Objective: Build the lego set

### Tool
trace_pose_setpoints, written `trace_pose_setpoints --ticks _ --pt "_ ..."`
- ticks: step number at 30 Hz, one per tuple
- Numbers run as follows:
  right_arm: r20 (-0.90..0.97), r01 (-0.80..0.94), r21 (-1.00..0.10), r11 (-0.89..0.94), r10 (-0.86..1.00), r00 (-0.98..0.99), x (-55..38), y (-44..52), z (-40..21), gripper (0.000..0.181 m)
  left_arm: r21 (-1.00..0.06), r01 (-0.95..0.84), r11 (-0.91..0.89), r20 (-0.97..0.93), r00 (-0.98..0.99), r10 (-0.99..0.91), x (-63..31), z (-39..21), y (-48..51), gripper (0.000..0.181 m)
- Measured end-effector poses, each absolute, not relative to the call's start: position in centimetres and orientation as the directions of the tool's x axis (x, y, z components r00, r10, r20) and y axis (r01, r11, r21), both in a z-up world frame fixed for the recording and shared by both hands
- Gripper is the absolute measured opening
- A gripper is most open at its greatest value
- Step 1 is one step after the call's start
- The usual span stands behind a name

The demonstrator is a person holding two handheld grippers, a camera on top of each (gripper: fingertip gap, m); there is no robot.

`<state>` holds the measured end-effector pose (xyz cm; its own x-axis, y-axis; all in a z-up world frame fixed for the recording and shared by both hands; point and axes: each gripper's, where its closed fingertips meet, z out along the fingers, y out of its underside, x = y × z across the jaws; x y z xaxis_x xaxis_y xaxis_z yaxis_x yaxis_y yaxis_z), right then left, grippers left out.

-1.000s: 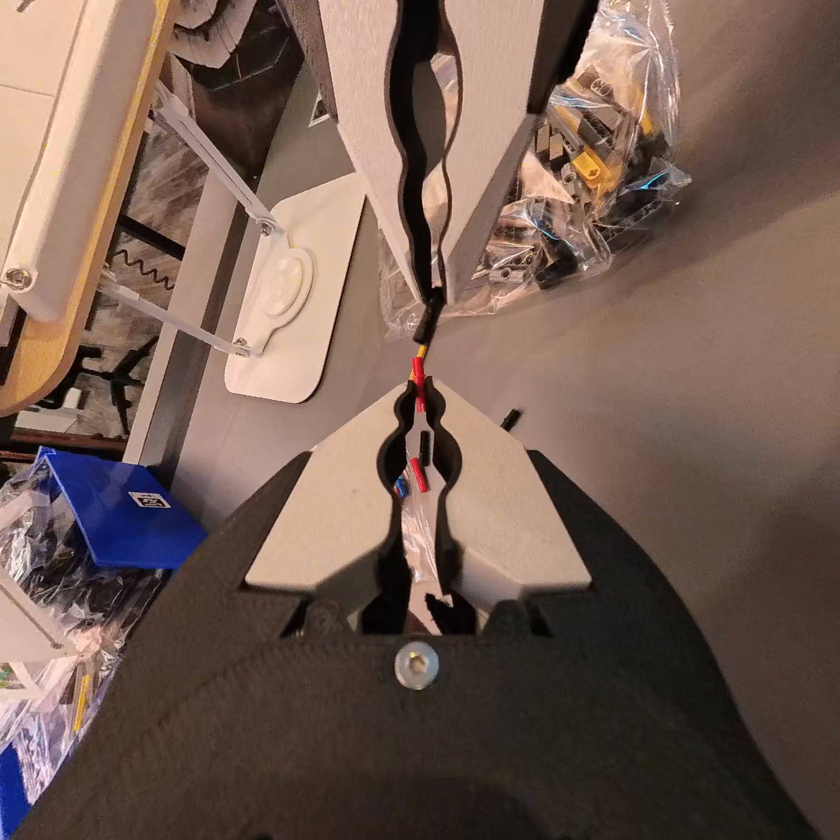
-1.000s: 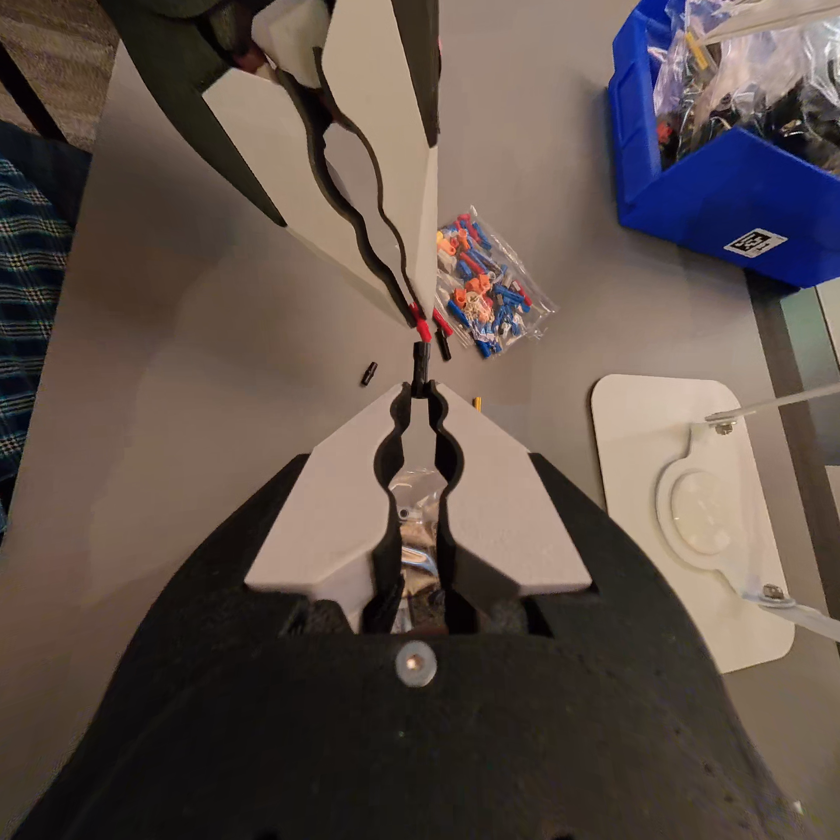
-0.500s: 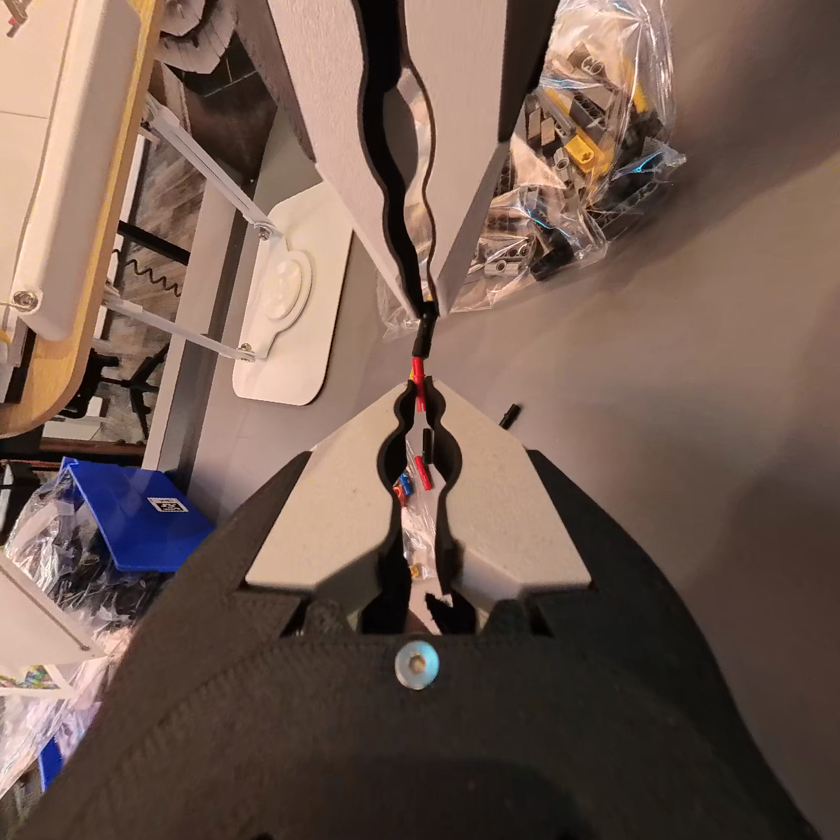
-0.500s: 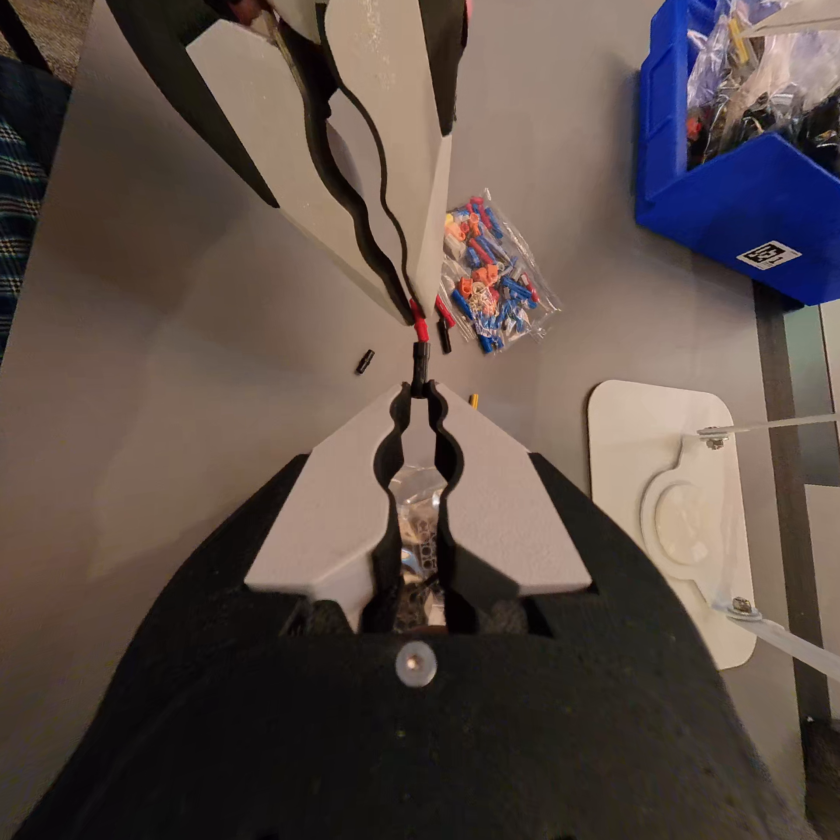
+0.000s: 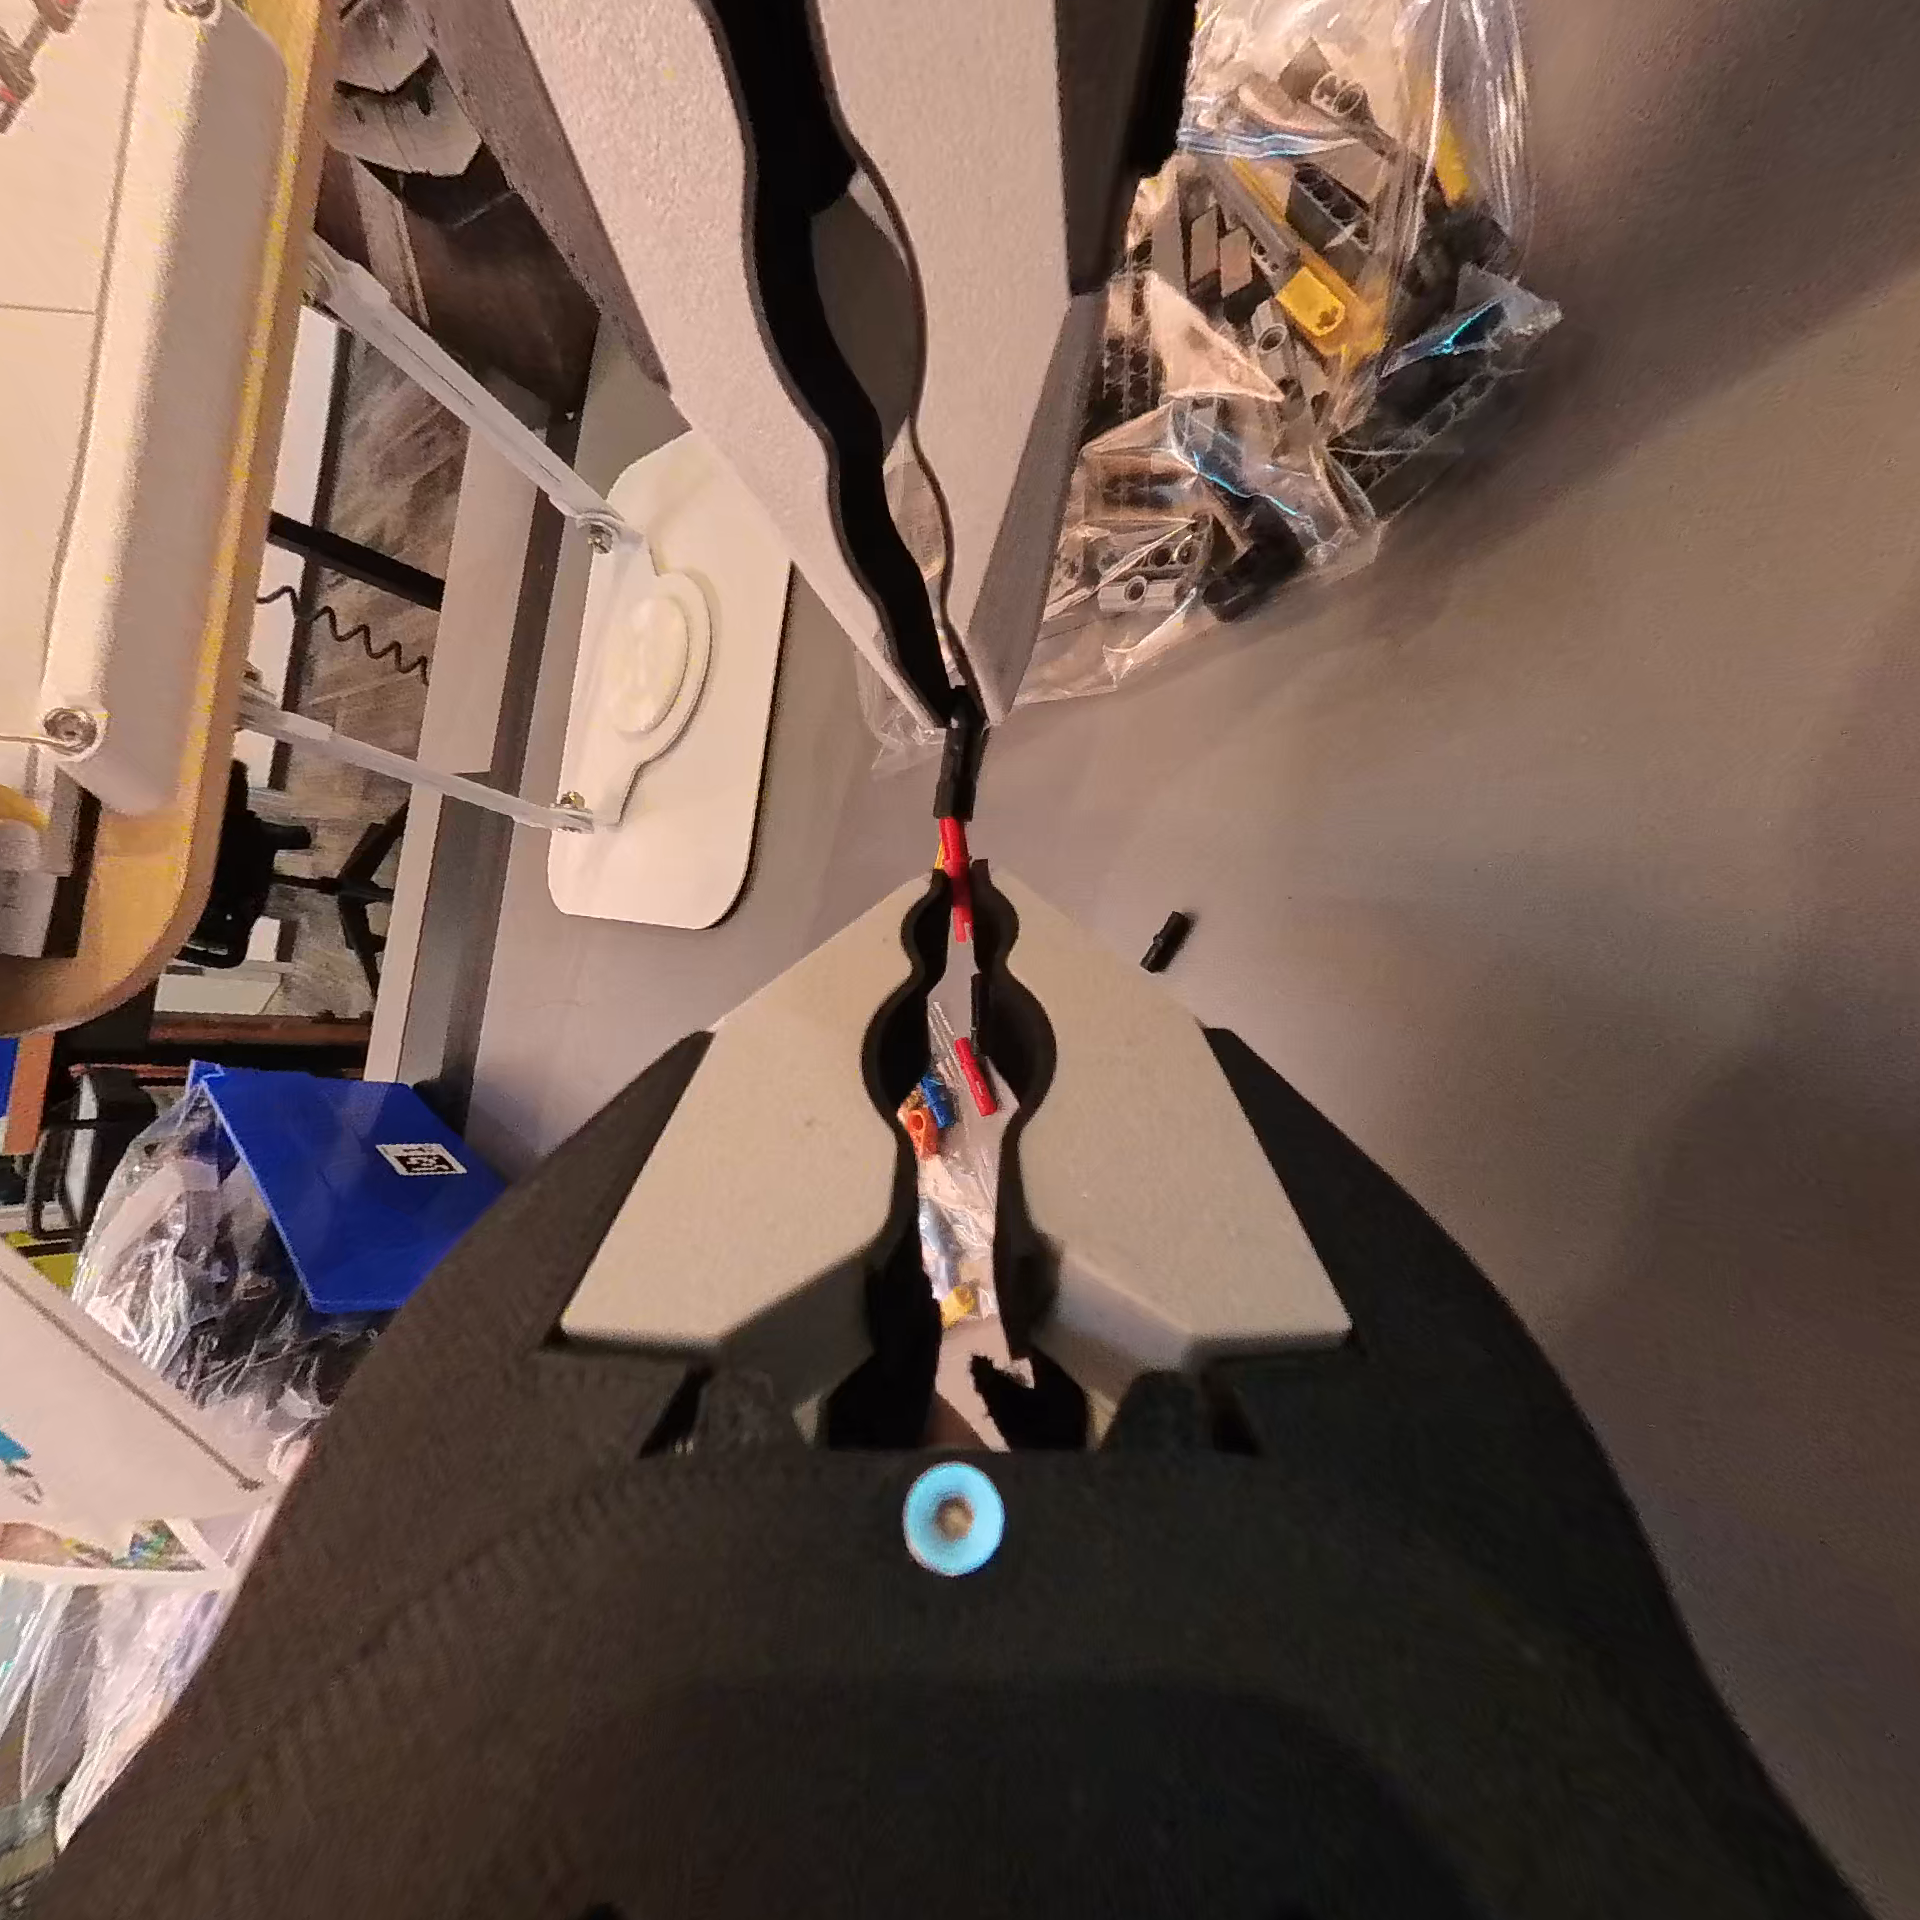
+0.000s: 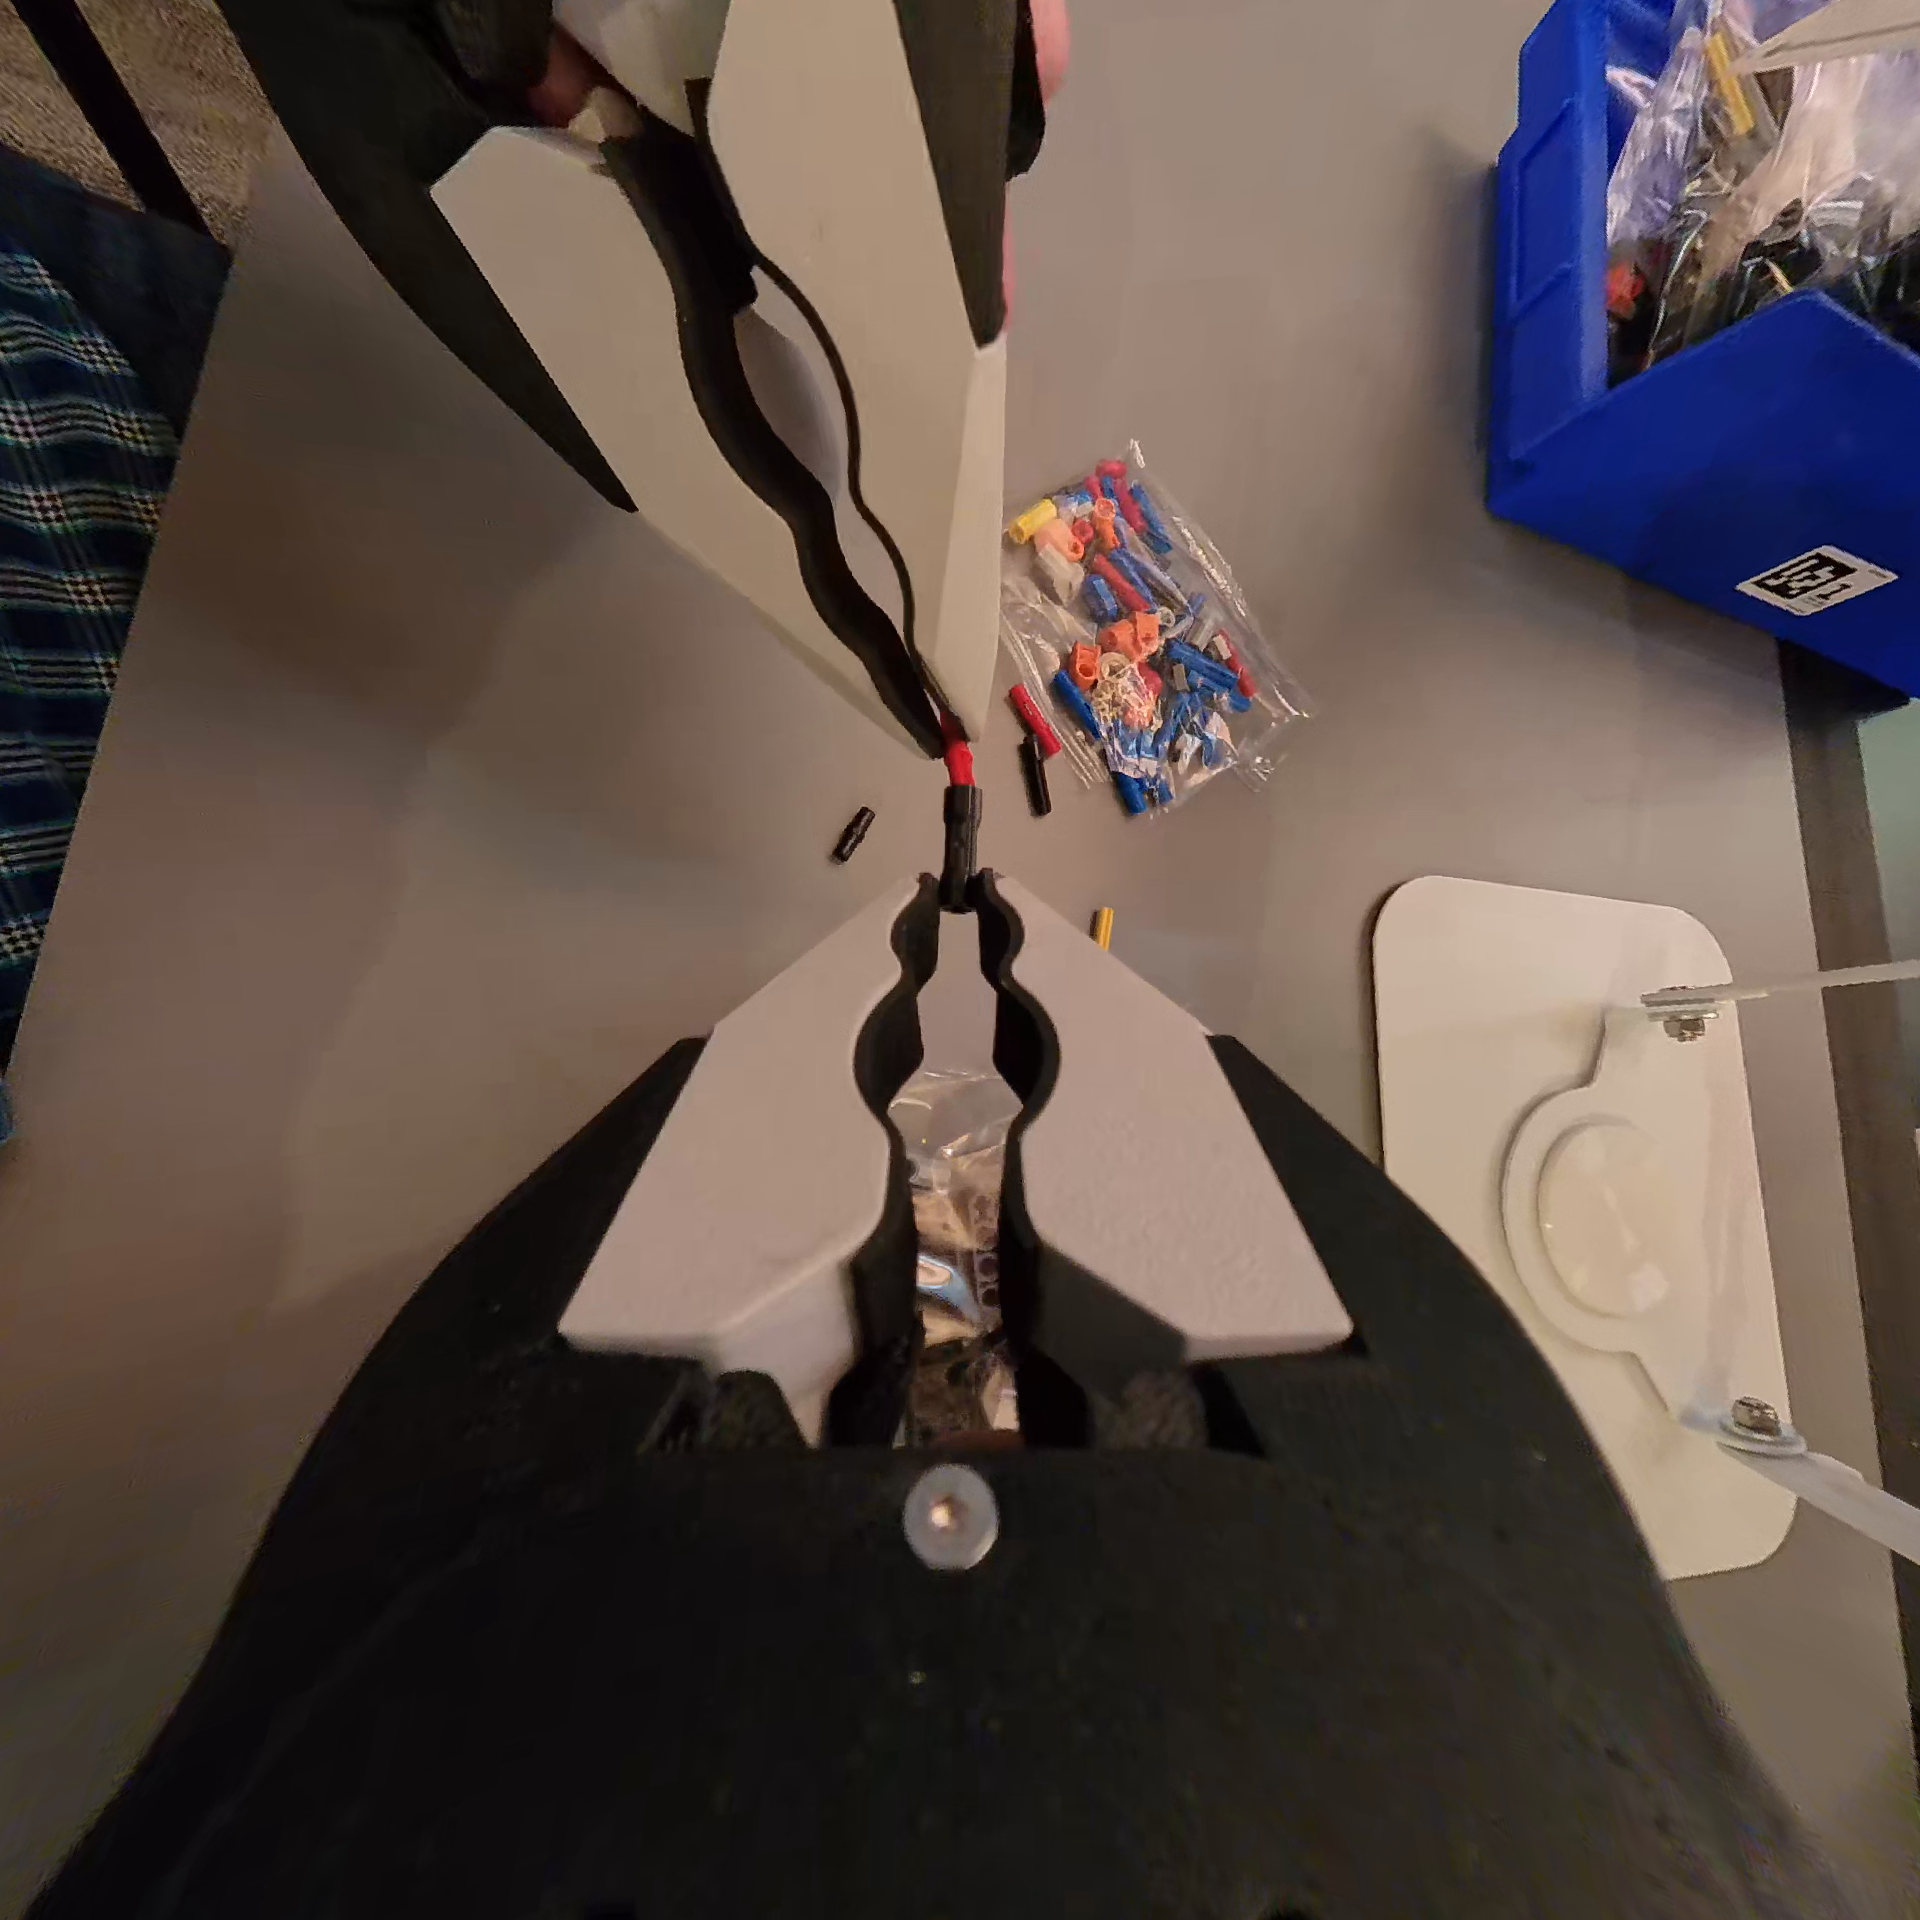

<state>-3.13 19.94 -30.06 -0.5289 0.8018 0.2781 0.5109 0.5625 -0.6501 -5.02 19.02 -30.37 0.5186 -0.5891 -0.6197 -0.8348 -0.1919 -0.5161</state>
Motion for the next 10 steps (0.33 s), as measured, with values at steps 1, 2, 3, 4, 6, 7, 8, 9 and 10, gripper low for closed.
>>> trace_pose_setpoints --ticks 1,2,3,4,6,7,8,9,10 --pt "0.289 0.506 -0.647 0.570 0.798 -0.529 -3.16 19.92 -30.01 0.004 -0.514 -0.836 -0.193 -0.621 0.518 -0.589 -5.06 -30.34 19.01 0.001" --pt "0.306 0.500 -0.640 0.584 0.790 -0.531 -3.18 19.88 -29.97 0.004 -0.511 -0.837 -0.195 -0.621 0.516 -0.590 -5.08 -30.34 18.99 0.001" --pt "0.328 0.495 -0.625 0.603 0.779 -0.534 -3.18 19.90 -30.00 0.004 -0.513 -0.836 -0.196 -0.616 0.517 -0.594 -5.04 -30.36 18.95 0.001" --pt "0.356 0.490 -0.607 0.626 0.765 -0.536 -3.20 19.93 -30.03 0.004 -0.515 -0.834 -0.198 -0.612 0.520 -0.596 -5.03 -30.37 18.91 0.001" --pt "0.406 0.472 -0.574 0.669 0.733 -0.546 -3.22 19.83 -30.05 0.004 -0.518 -0.831 -0.202 -0.602 0.522 -0.605 -5.05 -30.49 18.83 0.001" --pt "0.434 0.464 -0.553 0.692 0.714 -0.549 -3.23 19.83 -30.07 0.004 -0.521 -0.829 -0.202 -0.597 0.523 -0.608 -5.01 -30.51 18.79 0.001" --pt "0.459 0.458 -0.530 0.714 0.695 -0.553 -3.24 19.84 -30.10 0.004 -0.521 -0.828 -0.204 -0.593 0.524 -0.611 -5.00 -30.52 18.76 0.001" --pt "0.484 0.449 -0.508 0.735 0.675 -0.557 -3.26 19.81 -30.10 0.004 -0.520 -0.829 -0.206 -0.591 0.523 -0.615 -5.00 -30.57 18.72 0.001" --pt "0.505 0.441 -0.489 0.752 0.657 -0.560 -3.28 19.78 -30.08 0.004 -0.520 -0.829 -0.207 -0.588 0.523 -0.618 -4.98 -30.59 18.69 0.001"
